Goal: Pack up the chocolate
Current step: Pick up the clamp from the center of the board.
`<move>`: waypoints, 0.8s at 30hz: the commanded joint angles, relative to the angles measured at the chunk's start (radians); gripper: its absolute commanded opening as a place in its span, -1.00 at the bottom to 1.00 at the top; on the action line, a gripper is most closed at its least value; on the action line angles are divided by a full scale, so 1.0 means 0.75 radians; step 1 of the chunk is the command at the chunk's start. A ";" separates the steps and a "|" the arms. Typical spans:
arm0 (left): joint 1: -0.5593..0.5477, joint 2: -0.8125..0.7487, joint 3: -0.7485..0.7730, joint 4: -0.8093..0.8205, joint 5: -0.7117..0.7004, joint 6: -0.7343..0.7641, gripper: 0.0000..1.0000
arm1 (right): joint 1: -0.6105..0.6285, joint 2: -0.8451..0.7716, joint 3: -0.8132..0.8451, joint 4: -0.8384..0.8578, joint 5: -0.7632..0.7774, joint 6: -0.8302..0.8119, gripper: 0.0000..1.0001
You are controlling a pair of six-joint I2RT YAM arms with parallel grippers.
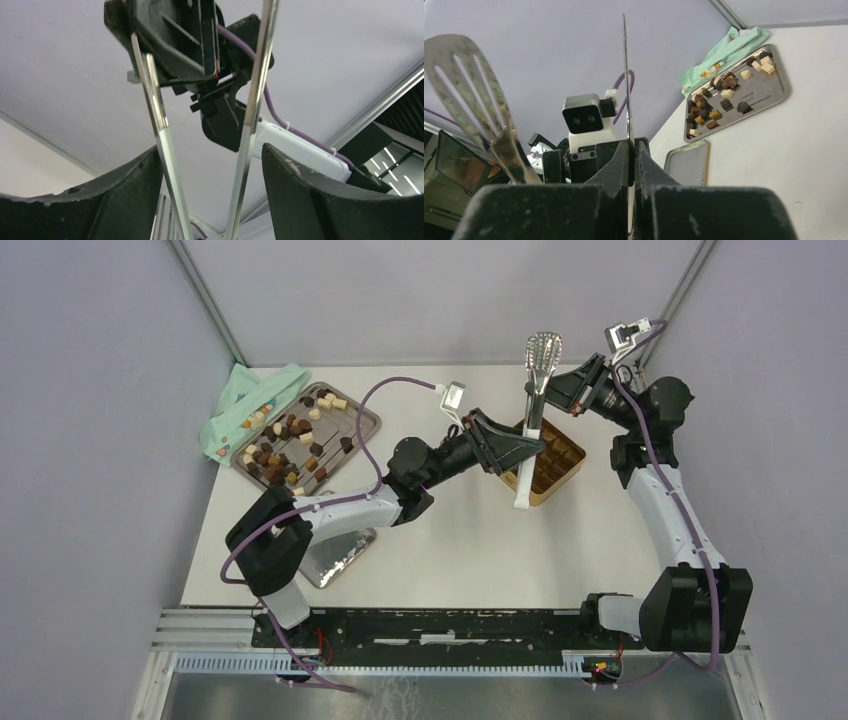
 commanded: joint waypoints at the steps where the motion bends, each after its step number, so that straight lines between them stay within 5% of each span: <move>1: -0.015 0.023 0.063 0.167 -0.097 -0.076 0.58 | -0.001 -0.072 -0.012 -0.076 0.054 -0.013 -1.00; 9: -0.069 0.060 0.055 0.317 -0.225 0.039 0.59 | -0.001 -0.084 -0.025 -0.136 0.108 0.020 -1.00; 24: -0.081 0.107 0.053 0.380 -0.274 -0.047 0.45 | -0.001 -0.074 -0.062 -0.055 0.113 0.055 -1.00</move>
